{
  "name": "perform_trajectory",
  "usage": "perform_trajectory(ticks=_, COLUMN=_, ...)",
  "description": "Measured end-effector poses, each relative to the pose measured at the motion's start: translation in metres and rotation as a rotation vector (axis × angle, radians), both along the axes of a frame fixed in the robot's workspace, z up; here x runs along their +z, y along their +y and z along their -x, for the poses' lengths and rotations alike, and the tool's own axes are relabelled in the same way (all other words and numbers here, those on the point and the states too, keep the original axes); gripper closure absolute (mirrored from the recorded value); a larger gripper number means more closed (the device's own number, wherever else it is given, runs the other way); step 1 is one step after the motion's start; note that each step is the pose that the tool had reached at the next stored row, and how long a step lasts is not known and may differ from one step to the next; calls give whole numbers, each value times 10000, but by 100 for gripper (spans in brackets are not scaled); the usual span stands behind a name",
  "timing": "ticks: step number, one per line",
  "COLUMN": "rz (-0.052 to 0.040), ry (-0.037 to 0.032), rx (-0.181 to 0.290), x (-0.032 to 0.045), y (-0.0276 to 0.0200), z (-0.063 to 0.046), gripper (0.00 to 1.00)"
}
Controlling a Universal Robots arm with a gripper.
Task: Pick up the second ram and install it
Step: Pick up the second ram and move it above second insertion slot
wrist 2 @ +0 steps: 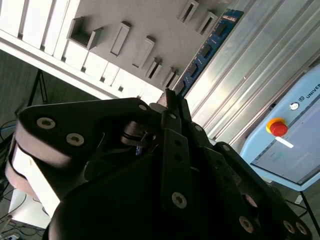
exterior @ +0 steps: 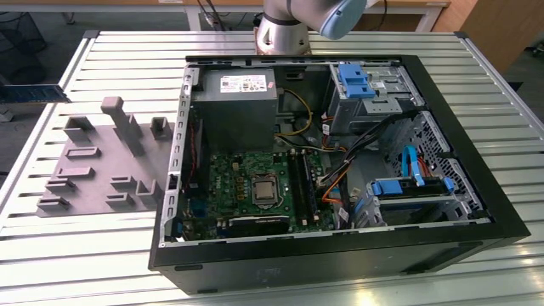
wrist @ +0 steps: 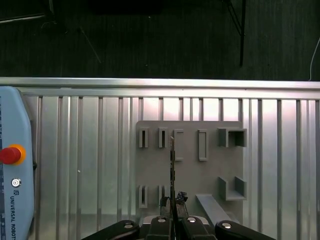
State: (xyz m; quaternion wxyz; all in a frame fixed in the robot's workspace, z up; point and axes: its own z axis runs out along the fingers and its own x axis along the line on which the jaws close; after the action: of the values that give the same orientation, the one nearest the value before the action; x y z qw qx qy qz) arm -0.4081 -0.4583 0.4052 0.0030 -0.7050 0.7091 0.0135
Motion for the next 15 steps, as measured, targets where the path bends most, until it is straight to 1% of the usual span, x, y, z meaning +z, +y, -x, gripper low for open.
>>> perform_trajectory(ticks=11, rz=0, ry=-1, rx=0, x=44, y=0, z=0, gripper=86)
perform_trajectory(ticks=15, rz=0, ry=0, rx=-1, x=71, y=0, z=0, gripper=86)
